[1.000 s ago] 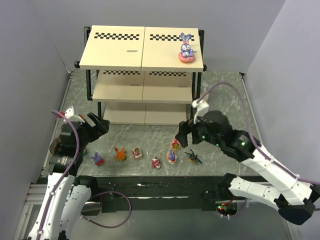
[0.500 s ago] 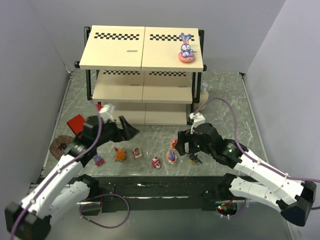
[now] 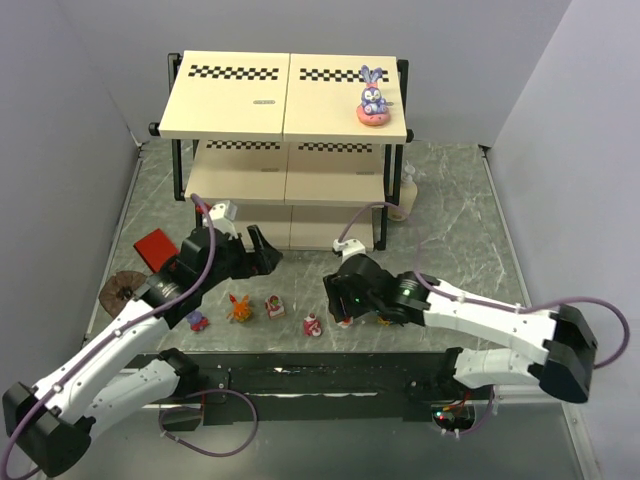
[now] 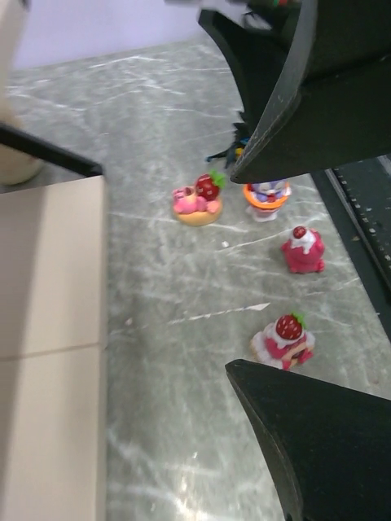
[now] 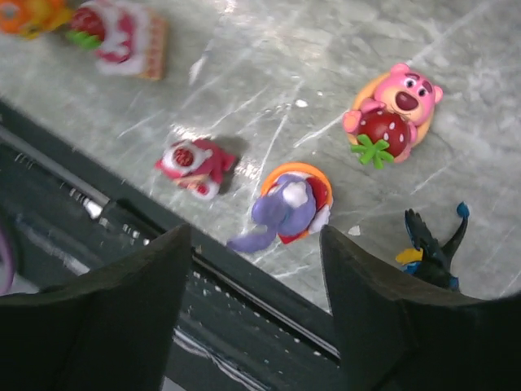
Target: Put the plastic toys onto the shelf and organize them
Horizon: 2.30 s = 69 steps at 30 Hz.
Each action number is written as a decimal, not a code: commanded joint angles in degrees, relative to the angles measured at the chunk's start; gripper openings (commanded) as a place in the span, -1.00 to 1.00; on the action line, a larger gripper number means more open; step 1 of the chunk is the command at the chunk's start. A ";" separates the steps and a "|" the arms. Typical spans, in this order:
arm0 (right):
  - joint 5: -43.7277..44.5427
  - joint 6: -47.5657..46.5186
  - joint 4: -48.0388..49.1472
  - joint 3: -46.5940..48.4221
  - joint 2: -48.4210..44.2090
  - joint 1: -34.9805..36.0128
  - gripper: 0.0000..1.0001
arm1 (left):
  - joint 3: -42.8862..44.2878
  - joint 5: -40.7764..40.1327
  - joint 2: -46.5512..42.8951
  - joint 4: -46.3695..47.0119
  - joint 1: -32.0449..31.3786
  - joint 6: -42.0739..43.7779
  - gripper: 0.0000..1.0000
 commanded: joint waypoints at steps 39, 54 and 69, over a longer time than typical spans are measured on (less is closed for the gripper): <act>1.36 -3.28 -31.20 32.18 2.53 -1.61 -1.00 | -4.69 -0.18 1.67 24.32 -30.13 20.64 0.94; -4.62 -4.69 -33.66 33.60 0.42 -1.78 -1.00 | -5.21 3.32 6.86 33.45 -35.15 28.21 0.83; -6.29 -5.04 -31.82 32.28 -0.81 -1.78 -1.00 | -1.69 7.27 14.95 35.56 -36.30 29.80 0.81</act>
